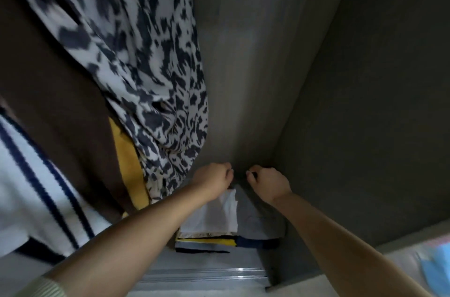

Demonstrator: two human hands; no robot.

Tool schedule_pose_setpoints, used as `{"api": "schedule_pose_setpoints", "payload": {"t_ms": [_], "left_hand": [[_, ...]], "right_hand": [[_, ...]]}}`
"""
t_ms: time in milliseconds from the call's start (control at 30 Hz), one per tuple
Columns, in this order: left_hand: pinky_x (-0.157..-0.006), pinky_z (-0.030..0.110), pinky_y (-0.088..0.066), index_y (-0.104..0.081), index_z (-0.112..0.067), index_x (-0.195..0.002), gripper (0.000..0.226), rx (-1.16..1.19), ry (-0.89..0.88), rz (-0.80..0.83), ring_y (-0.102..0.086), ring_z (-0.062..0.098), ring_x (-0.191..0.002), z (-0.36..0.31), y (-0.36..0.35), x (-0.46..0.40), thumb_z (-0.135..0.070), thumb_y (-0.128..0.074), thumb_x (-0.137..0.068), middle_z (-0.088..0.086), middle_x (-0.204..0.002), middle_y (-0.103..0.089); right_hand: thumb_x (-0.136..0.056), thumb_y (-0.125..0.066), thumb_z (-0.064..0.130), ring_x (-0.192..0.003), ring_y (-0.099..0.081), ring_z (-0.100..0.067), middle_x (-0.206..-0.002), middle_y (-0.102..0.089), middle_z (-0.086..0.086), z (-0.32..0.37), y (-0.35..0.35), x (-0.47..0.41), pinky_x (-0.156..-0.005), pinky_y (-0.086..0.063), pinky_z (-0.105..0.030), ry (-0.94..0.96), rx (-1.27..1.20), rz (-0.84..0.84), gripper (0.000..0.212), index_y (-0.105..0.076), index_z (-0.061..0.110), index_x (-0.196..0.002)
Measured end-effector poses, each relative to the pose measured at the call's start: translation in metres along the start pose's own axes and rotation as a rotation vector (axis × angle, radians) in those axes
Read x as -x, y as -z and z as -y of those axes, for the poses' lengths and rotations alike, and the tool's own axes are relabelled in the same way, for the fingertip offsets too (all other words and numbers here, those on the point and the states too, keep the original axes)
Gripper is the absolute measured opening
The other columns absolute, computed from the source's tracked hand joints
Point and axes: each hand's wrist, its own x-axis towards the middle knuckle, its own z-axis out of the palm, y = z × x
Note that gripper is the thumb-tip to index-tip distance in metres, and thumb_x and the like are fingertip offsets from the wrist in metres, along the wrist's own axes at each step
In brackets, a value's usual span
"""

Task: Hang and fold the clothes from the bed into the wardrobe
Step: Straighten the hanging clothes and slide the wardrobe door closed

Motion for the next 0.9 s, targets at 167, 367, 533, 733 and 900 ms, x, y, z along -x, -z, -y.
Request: {"api": "schedule_pose_setpoints", "payload": {"t_ms": [167, 367, 533, 733, 900], "left_hand": [[-0.06, 0.032, -0.039, -0.059, -0.016, -0.109, 0.03, -0.034, -0.03, -0.079, -0.06, 0.027, -0.079, 0.005, 0.055, 0.041, -0.032, -0.035, -0.101, 0.01, -0.09, -0.065], [-0.066, 0.035, -0.049, -0.056, -0.023, -0.117, 0.029, -0.098, -0.136, -0.138, -0.062, 0.023, -0.081, 0.029, 0.105, 0.117, -0.036, -0.037, -0.1, 0.003, -0.095, -0.067], [-0.065, 0.033, -0.047, -0.057, -0.022, -0.118, 0.029, -0.098, -0.31, -0.218, -0.063, 0.021, -0.081, 0.076, 0.165, 0.196, -0.035, -0.038, -0.099, -0.001, -0.09, -0.068], [-0.067, 0.033, -0.05, -0.057, -0.022, -0.118, 0.029, -0.121, -0.303, -0.307, -0.059, 0.017, -0.073, 0.137, 0.239, 0.265, -0.032, -0.038, -0.099, -0.005, -0.08, -0.063], [-0.07, 0.031, -0.048, -0.062, -0.021, -0.115, 0.026, -0.13, -0.264, -0.509, -0.063, 0.019, -0.085, 0.192, 0.293, 0.319, -0.027, -0.045, -0.096, -0.004, -0.096, -0.068]], "right_hand": [[-0.101, -0.035, 0.039, -0.088, -0.063, -0.03, -0.097, -0.068, -0.011, 0.048, 0.038, 0.032, -0.07, -0.051, -0.036, 0.004, -0.001, -0.053, 0.035, -0.061, 0.018, -0.111], [-0.101, -0.034, 0.04, -0.086, -0.064, -0.026, -0.097, -0.068, -0.007, 0.123, 0.036, 0.089, -0.073, -0.054, -0.039, -0.046, -0.063, -0.173, 0.034, -0.061, 0.021, -0.112], [-0.101, -0.034, 0.042, -0.081, -0.065, -0.024, -0.088, -0.069, -0.003, 0.222, 0.016, 0.132, -0.067, -0.053, -0.035, -0.017, -0.108, -0.232, 0.032, -0.059, 0.024, -0.11], [-0.099, -0.035, 0.038, -0.07, -0.06, -0.025, -0.075, -0.063, 0.001, 0.331, 0.021, 0.153, -0.057, -0.044, -0.033, 0.086, -0.074, -0.309, 0.024, -0.056, 0.029, -0.09], [-0.1, -0.034, 0.039, -0.073, -0.064, -0.023, -0.081, -0.07, -0.001, 0.413, 0.018, 0.158, -0.06, -0.051, -0.034, 0.276, -0.08, -0.35, 0.028, -0.058, 0.028, -0.111]]}}
